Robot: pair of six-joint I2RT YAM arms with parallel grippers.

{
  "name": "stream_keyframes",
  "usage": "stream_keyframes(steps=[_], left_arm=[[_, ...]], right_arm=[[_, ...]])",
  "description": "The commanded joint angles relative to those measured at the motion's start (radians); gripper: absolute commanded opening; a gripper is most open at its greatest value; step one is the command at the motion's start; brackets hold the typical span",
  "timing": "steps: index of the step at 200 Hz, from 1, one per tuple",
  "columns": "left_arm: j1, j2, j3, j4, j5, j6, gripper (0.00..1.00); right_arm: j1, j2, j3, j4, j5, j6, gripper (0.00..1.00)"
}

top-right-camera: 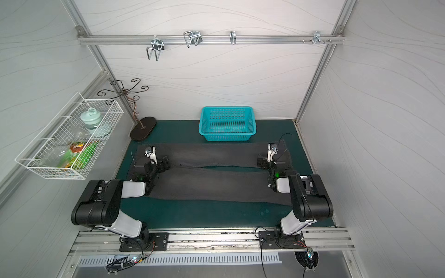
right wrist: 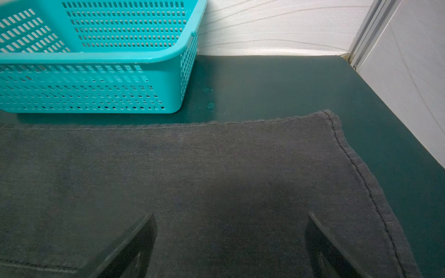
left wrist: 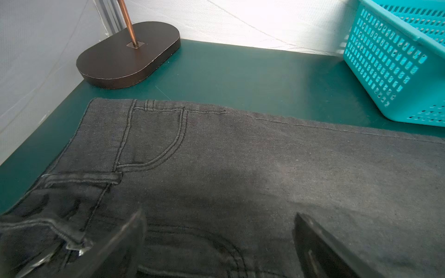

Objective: Roll up the long pants
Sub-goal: Fold the long pant at the center of the board.

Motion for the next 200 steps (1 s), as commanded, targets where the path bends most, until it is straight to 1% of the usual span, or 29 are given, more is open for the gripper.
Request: stream_keyframes(steps=[1, 176, 200], left_arm=[[0.003, 0.003, 0.020, 0.034, -0.007, 0.000, 1.00], [0.004, 0.002, 0.019, 0.033, -0.007, 0.001, 1.00], [0.003, 0.003, 0.019, 0.033, -0.007, 0.001, 1.00]], right_arm=[[0.012, 0.002, -0.011, 0.005, 0.012, -0.009, 0.99], [0.016, 0.004, -0.010, 0.003, 0.016, -0.011, 0.99], [0.004, 0.004, -0.004, -0.009, -0.013, -0.010, 0.99]])
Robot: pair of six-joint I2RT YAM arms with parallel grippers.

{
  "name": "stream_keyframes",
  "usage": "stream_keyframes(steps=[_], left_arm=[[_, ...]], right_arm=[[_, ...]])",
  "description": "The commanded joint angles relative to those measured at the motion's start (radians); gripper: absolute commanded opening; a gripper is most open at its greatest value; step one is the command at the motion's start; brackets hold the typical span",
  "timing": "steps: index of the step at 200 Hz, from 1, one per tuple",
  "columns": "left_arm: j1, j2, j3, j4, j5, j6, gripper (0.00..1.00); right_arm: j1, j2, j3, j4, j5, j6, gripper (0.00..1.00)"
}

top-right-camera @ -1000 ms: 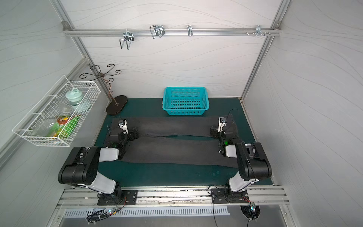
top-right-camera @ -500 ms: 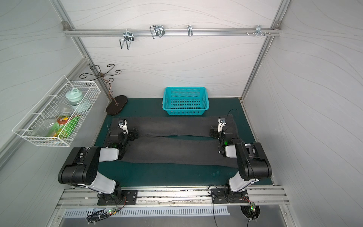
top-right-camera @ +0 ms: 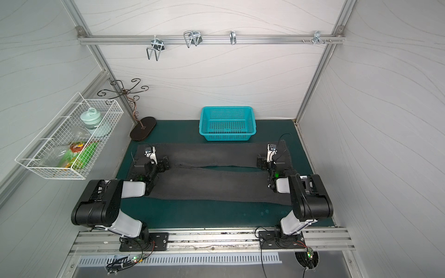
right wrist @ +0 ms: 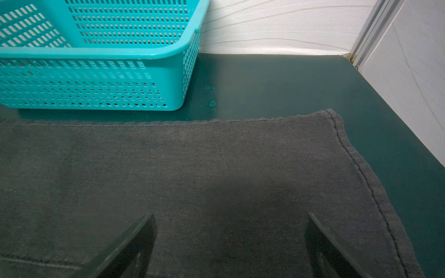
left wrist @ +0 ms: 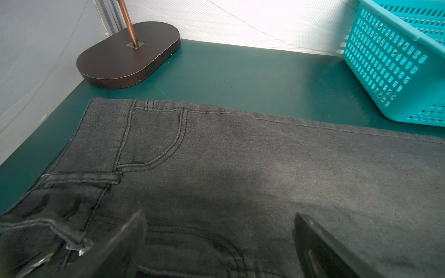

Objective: Roll up the long pants
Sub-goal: Fold the long pant at the center of the board.

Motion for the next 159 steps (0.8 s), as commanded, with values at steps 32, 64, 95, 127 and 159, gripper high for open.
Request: stream_keyframes(steps=[32, 64, 95, 127, 159], left_arm=[[0.003, 0.003, 0.019, 0.034, -0.007, 0.001, 1.00], [0.004, 0.003, 0.020, 0.033, -0.008, 0.001, 1.00], [0.003, 0.004, 0.021, 0.032, -0.008, 0.000, 1.00], [0.002, 0.004, 0.022, 0.032, -0.009, 0.000, 1.00], [0.002, 0.003, 0.021, 0.032, -0.008, -0.001, 1.00]], right_arm=[[-0.016, 0.007, 0.006, -0.017, -0.039, 0.004, 0.99], [-0.018, 0.004, 0.006, -0.019, -0.044, 0.006, 0.99], [-0.024, 0.004, 0.005, -0.021, -0.054, 0.009, 0.99], [-0.023, 0.005, 0.007, -0.022, -0.056, 0.009, 0.99], [-0.025, 0.005, 0.007, -0.022, -0.055, 0.009, 0.99]])
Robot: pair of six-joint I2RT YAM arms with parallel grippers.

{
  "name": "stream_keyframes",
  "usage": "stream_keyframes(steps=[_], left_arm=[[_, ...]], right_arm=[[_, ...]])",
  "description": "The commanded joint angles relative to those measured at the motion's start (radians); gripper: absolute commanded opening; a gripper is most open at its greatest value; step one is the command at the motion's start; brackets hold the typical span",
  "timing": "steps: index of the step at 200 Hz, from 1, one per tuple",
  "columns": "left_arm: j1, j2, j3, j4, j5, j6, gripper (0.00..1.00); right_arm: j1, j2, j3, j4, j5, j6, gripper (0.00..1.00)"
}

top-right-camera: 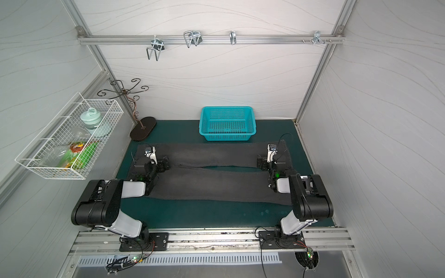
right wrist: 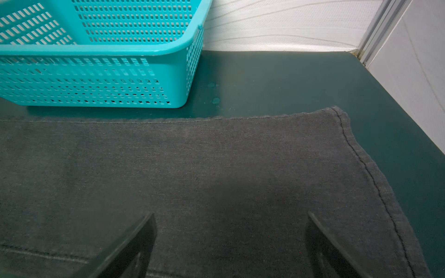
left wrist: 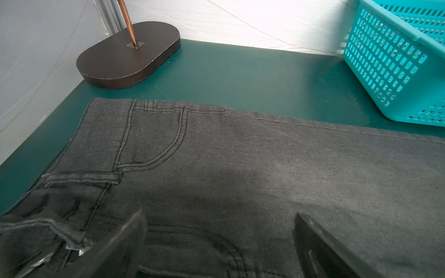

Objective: Roll up the long pants
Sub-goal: Fold the long pant at the center of the board.

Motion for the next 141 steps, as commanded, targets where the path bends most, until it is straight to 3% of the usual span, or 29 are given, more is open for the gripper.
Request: stream_keyframes(steps=[1, 72, 87, 106, 124, 141], left_arm=[[0.002, 0.003, 0.021, 0.032, -0.007, 0.000, 1.00], [0.002, 0.000, 0.025, 0.030, 0.011, 0.014, 1.00], [-0.030, -0.045, 0.077, -0.109, 0.005, 0.052, 1.00], [-0.135, -0.110, 0.193, -0.347, -0.107, 0.133, 1.00], [-0.260, -0.178, 0.263, -0.490, -0.235, 0.181, 1.00], [-0.342, -0.249, 0.342, -0.623, -0.329, 0.114, 1.00]], right_arm=[[-0.006, 0.004, 0.007, -0.012, -0.012, 0.008, 0.99], [-0.010, 0.004, 0.007, -0.012, -0.023, 0.009, 0.99], [-0.009, 0.004, 0.007, -0.012, -0.022, 0.008, 0.99], [-0.007, -0.004, 0.006, -0.008, -0.012, 0.011, 0.99], [0.013, -0.076, 0.118, -0.279, 0.082, 0.009, 0.99], [0.052, -0.088, 0.306, -0.632, 0.243, 0.039, 0.99]])
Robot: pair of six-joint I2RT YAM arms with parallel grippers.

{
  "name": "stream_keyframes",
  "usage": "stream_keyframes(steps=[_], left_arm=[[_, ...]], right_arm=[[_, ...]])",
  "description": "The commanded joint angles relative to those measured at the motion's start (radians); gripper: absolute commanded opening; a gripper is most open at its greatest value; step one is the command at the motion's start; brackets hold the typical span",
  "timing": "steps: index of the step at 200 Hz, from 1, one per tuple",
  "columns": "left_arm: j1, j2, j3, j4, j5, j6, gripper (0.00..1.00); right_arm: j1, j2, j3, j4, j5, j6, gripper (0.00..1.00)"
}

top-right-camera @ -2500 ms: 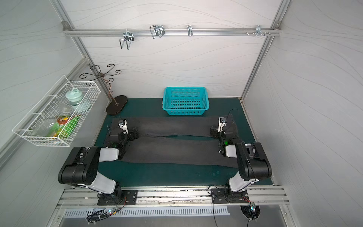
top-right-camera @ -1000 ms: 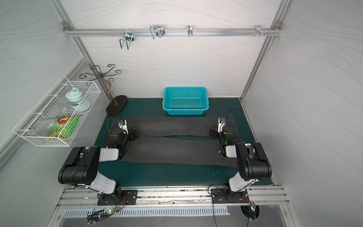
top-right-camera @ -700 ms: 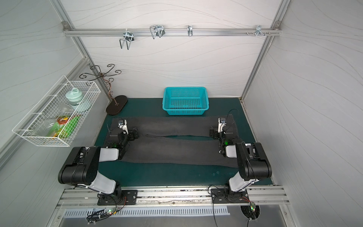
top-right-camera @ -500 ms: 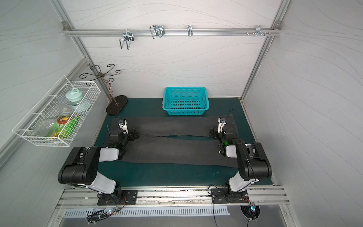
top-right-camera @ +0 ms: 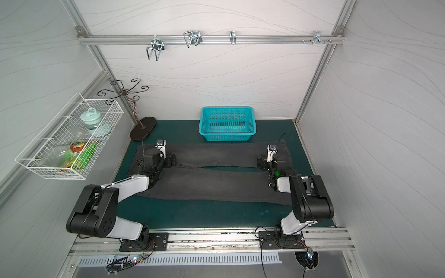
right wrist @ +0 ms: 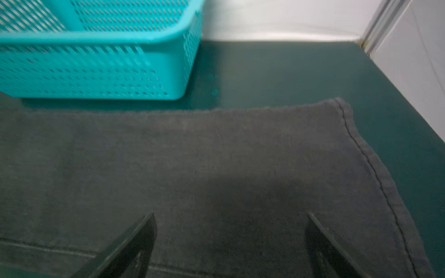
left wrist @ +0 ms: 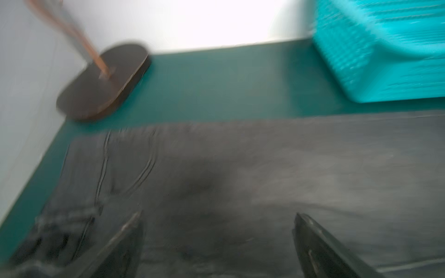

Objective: Roll up the long pants
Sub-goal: Fold the long pant at the center of the board.

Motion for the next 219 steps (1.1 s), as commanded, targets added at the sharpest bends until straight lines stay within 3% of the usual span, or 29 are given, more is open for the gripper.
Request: stream_keyframes(steps=[1, 22, 38, 57, 82, 107, 124, 144, 166, 193, 219], left_arm=[[-0.102, -0.108, 0.126, -0.221, -0.172, -0.009, 1.00], [-0.109, -0.147, 0.311, -0.545, -0.229, -0.298, 1.00], [-0.108, -0.138, 0.460, -0.766, -0.177, -0.458, 1.00], [-0.108, -0.145, 0.483, -0.785, -0.106, -0.649, 1.00], [-0.106, -0.167, 0.446, -0.708, -0.081, -0.869, 1.00], [-0.094, -0.070, 0.584, -0.991, -0.175, -1.154, 1.00], [-0.080, 0.003, 0.625, -0.965, -0.113, -1.192, 0.94], [-0.057, 0.044, 0.585, -0.844, -0.011, -1.334, 0.94], [-0.009, 0.084, 0.545, -0.728, 0.103, -1.428, 0.99], [-0.001, 0.169, 0.714, -0.917, 0.022, -1.406, 0.99], [0.038, 0.323, 0.936, -1.152, 0.025, -1.481, 0.98]], right_arm=[[0.044, -0.054, 0.246, -0.463, 0.214, 0.047, 0.99], [0.074, -0.035, 0.452, -0.808, 0.237, 0.170, 0.99], [0.115, -0.056, 0.514, -0.895, 0.177, 0.173, 0.99], [0.117, -0.057, 0.580, -0.971, 0.188, 0.234, 0.99], [0.000, 0.007, 0.735, -1.117, -0.062, 0.280, 0.99], [0.020, 0.031, 0.869, -1.237, 0.011, 0.244, 0.99], [0.053, 0.044, 0.921, -1.290, 0.060, 0.231, 0.99], [0.082, 0.030, 0.916, -1.295, 0.101, 0.240, 0.99], [0.040, 0.005, 0.896, -1.291, 0.004, 0.300, 0.99], [-0.060, -0.015, 0.860, -1.237, -0.216, 0.337, 0.99], [-0.066, 0.008, 0.893, -1.258, -0.205, 0.307, 0.99]])
